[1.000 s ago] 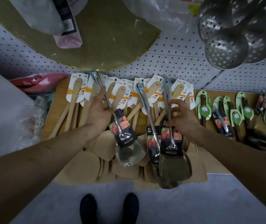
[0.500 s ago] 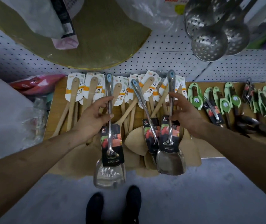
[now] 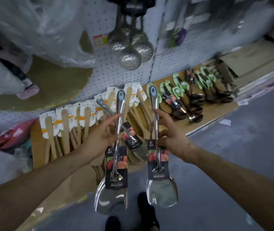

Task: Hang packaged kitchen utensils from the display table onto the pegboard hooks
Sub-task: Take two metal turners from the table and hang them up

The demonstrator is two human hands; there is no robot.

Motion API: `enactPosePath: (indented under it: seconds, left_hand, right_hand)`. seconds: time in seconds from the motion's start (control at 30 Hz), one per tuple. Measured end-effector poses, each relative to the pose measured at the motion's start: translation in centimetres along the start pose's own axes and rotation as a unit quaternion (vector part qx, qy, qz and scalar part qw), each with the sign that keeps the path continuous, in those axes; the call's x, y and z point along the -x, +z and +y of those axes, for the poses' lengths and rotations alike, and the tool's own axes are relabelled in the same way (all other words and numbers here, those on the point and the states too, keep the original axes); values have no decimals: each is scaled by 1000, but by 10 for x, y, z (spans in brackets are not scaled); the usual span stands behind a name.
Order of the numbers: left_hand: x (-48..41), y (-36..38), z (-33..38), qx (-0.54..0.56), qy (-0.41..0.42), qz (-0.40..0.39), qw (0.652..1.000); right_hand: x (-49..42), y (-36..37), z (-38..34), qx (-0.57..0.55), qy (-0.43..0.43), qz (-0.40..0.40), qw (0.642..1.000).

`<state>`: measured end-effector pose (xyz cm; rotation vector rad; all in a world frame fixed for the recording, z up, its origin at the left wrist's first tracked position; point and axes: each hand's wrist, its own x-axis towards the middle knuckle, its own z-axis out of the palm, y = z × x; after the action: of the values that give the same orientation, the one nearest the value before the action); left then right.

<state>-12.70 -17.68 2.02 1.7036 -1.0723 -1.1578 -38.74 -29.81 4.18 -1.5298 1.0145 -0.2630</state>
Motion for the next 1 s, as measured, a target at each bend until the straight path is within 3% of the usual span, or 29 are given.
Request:
enactPosePath:
  seconds: [0.23,0.5,0.73,1.0]
  left_hand:
    - [-13,79,117,-32,92,-145,985]
    - [-37,207,280,-49,216,-246,944]
    - [-54,340,426,-23,299,-299,906]
    - [-59,450,550,-2,351,-303,886]
  right_hand:
    - [117,-79,-15,-41,-34,142,988]
    - [246,-204,-44,-35,-32,302,952]
    - [344,-333,-64,-15,-57,426,903]
    - [400,-465,-87,9,-97,477,873]
